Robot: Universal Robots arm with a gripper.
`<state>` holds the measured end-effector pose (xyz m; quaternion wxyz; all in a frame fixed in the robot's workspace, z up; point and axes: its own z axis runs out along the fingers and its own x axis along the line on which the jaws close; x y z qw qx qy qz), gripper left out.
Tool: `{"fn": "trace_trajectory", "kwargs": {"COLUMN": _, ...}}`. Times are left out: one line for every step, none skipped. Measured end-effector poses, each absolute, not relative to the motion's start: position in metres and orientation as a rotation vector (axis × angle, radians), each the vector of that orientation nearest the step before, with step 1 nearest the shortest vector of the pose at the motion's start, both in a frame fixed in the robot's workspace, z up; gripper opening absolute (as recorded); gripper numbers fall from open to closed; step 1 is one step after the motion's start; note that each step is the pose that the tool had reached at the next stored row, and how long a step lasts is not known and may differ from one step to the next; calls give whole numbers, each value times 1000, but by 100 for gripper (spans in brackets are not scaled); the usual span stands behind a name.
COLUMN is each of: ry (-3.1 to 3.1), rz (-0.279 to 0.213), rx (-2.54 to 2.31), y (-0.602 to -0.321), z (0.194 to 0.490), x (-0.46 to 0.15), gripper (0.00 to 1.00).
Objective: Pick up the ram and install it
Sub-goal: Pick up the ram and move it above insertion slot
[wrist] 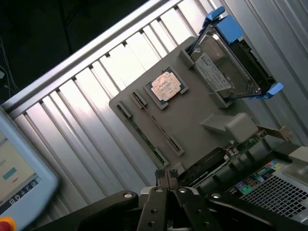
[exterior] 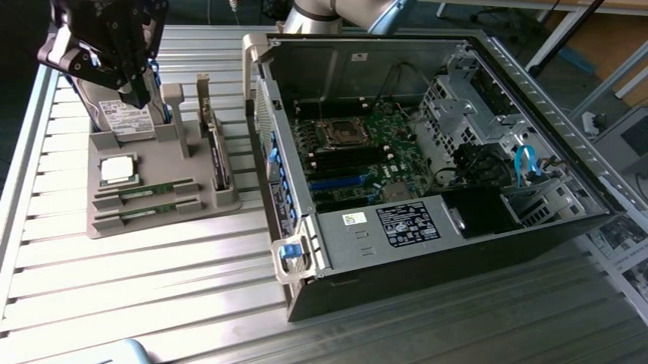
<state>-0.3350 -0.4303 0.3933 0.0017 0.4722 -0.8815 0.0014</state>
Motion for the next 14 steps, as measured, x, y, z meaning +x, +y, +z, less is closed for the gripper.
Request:
{"fn": "trace_trajectory", "kwargs": {"ry": -2761, "rz": 5, "rx": 1490, "y": -430, "z": 393, "x": -335, "gripper": 11}}
{"fn": "trace_trajectory", "kwargs": {"ry": -2757, "rz": 6, "rx": 1498, "y": -430, "z": 393, "x": -335, "gripper": 11}}
{"fn": "trace_trajectory", "kwargs": {"ry": -2753, "rz": 6, "rx": 1505, "y": -430, "z": 393, "x": -335, "gripper": 11}}
{"fn": "trace_trajectory", "kwargs": {"ry": -2748, "rz": 7, "rx": 1513, "y": -430, "z": 393, "x": -335, "gripper": 11}}
{"fn": "trace_trajectory", "kwargs": {"ry": -2745, "rz": 8, "rx": 1519, "y": -430, "z": 393, "x": -335, "gripper": 11}}
{"fn": "trace_trajectory", "kwargs": {"ry": -2740, "rz": 8, "rx": 1527, "y": -430, "z": 393, "x": -335, "gripper": 11}}
{"fn": "trace_trajectory", "kwargs": {"ry": -2736, "rz": 9, "rx": 1534, "y": -430, "z": 393, "x": -335, "gripper": 11}}
{"fn": "trace_trajectory", "kwargs": {"ry": -2732, "rz": 10, "rx": 1541, "y": -430, "z": 393, "x": -335, "gripper": 11}}
{"fn": "trace_trajectory", "kwargs": {"ry": -2727, "rz": 11, "rx": 1548, "y": -430, "z": 393, "x": -335, "gripper": 11}}
{"fn": "trace_trajectory", "kwargs": {"ry": -2721, "rz": 12, "rx": 1559, "y": -430, "z": 393, "x": -335, "gripper": 11}}
{"fn": "trace_trajectory", "kwargs": {"ry": -2713, "rz": 13, "rx": 1572, "y": -430, "z": 393, "x": -335, "gripper": 11}}
{"fn": "trace_trajectory", "kwargs": {"ry": -2708, "rz": 14, "rx": 1580, "y": -430, "z": 393, "x": -335, "gripper": 11}}
{"fn": "trace_trajectory", "kwargs": {"ry": -2703, "rz": 14, "rx": 1587, "y": -430, "z": 393, "x": -335, "gripper": 11}}
{"fn": "trace_trajectory", "kwargs": {"ry": -2699, "rz": 15, "rx": 1594, "y": -430, "z": 393, "x": -335, "gripper": 11}}
